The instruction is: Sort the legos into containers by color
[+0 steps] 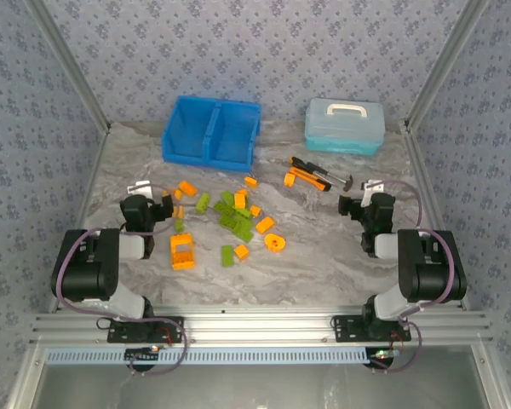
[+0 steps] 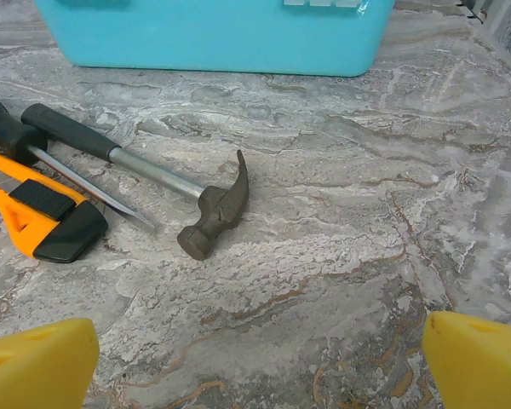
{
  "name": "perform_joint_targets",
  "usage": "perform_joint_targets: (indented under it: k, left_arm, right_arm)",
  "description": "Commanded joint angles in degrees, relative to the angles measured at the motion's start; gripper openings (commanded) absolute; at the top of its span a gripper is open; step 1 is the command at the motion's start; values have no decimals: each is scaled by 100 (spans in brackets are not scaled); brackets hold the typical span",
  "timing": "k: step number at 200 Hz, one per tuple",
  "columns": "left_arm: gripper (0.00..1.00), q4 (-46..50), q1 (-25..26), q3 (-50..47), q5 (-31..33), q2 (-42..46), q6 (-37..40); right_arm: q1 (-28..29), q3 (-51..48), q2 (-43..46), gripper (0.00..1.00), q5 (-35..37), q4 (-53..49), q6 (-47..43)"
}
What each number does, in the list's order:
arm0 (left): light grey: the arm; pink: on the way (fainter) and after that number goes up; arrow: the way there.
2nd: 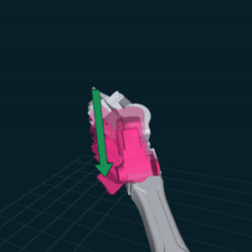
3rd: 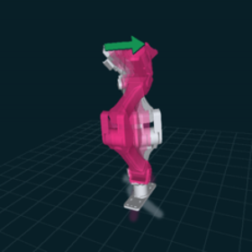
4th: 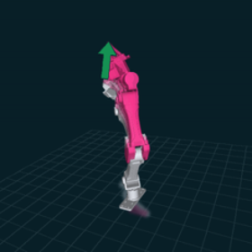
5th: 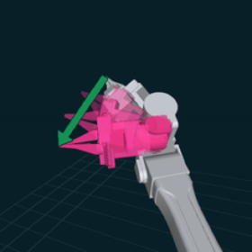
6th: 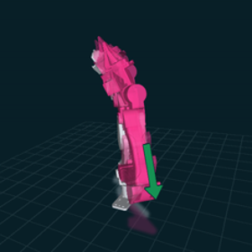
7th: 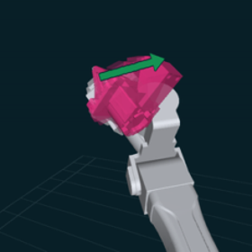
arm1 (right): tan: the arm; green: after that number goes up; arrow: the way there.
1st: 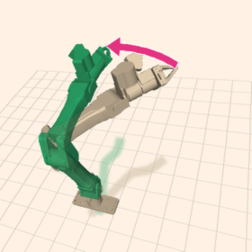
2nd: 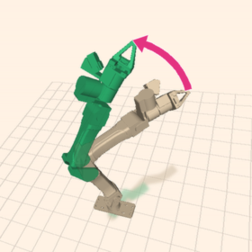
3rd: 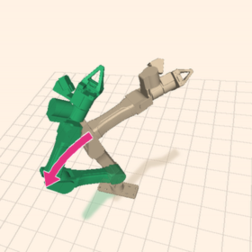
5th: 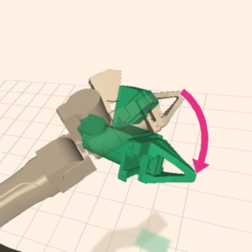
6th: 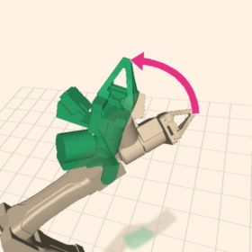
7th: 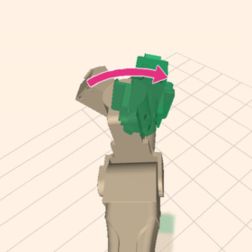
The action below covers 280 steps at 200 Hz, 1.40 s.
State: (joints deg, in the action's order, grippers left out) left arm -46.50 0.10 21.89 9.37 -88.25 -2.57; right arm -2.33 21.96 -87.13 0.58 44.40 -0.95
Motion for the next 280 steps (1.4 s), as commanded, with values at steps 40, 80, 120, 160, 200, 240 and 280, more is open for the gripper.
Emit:
perform_joint_targets:
  k: [40,80,120,160,200,240,280]
  left_arm:
    - [99,-114,-10,113,-101,49,-9]
    - [99,-114,-15,115,-98,51,-14]
    - [99,-118,-14,116,-101,51,-11]
    - [99,-131,-12,105,-98,49,-6]
    - [99,-122,77,21,162,294,19]
    - [99,2957,497,828,969,2185,-570]
    - [99,6404,843,2498,769,2548,-2461]
  right_arm:
    - [18,98,28,100,-58,7,-63]
    - [-11,111,25,100,-105,-9,-46]
    - [-14,137,148,100,-65,-97,-37]
    - [207,829,2305,100,1323,-3384,1370]
    - [263,1611,3544,100,-13,-5915,2974]
    - [1215,2462,3113,100,-1159,-7208,2627]
    - [2661,3323,2058,100,-897,-7854,2290]
